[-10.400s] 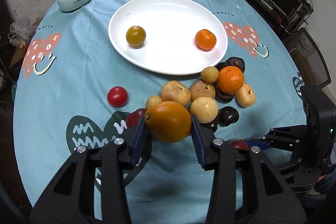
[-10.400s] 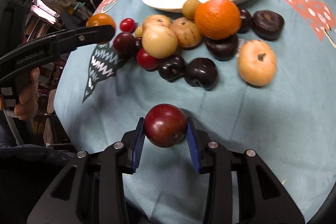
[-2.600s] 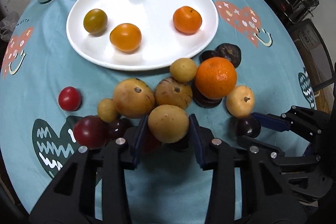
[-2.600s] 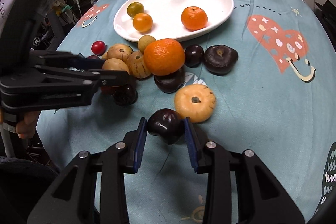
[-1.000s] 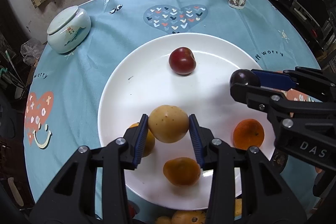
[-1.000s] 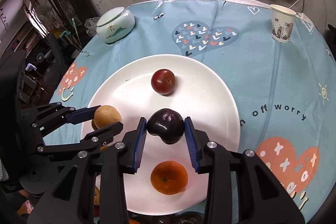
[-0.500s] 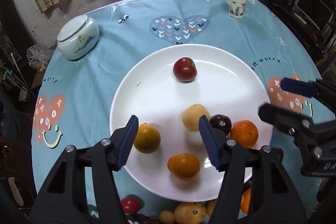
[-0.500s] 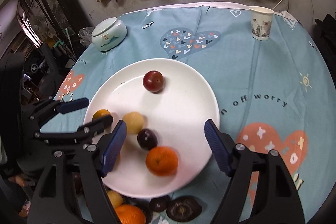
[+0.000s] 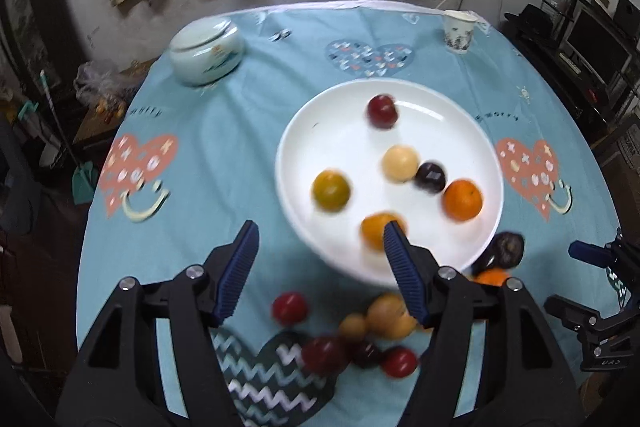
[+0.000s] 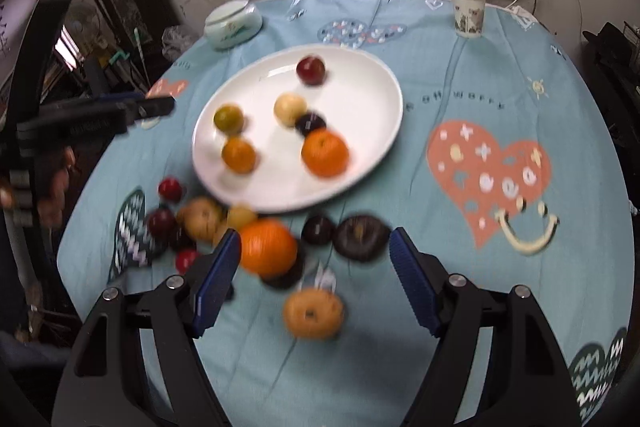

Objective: Organize fruits
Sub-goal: 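Move both open tools back toward the fruit pile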

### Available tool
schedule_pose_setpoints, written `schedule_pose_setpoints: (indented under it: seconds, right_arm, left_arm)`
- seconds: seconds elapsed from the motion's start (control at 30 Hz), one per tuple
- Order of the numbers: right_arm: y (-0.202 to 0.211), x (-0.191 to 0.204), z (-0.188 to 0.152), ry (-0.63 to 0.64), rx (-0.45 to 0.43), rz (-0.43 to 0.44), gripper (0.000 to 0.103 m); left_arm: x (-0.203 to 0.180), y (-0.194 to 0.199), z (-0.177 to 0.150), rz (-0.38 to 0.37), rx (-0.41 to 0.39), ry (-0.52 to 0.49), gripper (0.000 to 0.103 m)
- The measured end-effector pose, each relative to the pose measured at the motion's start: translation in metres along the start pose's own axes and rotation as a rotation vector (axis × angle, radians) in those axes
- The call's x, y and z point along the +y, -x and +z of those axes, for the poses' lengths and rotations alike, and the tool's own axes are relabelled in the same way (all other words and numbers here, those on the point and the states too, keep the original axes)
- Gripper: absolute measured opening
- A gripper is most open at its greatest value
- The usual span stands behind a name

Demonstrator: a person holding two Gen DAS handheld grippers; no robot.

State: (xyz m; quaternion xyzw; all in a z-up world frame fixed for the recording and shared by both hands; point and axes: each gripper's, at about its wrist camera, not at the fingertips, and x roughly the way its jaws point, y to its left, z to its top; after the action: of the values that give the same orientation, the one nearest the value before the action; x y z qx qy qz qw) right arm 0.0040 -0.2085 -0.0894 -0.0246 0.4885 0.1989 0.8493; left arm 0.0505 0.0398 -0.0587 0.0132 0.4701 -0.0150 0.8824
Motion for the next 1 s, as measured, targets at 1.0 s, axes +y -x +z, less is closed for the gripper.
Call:
schedule_pose_setpoints:
  seconds: [1.0]
  right_arm:
    - [-0.04,0.001,-0.058,0.023,0.137,-0.047,0.046]
  left_arm:
    - [-0.108,-0.008,-0.103,-0.174,0.15,-0.366,0.038]
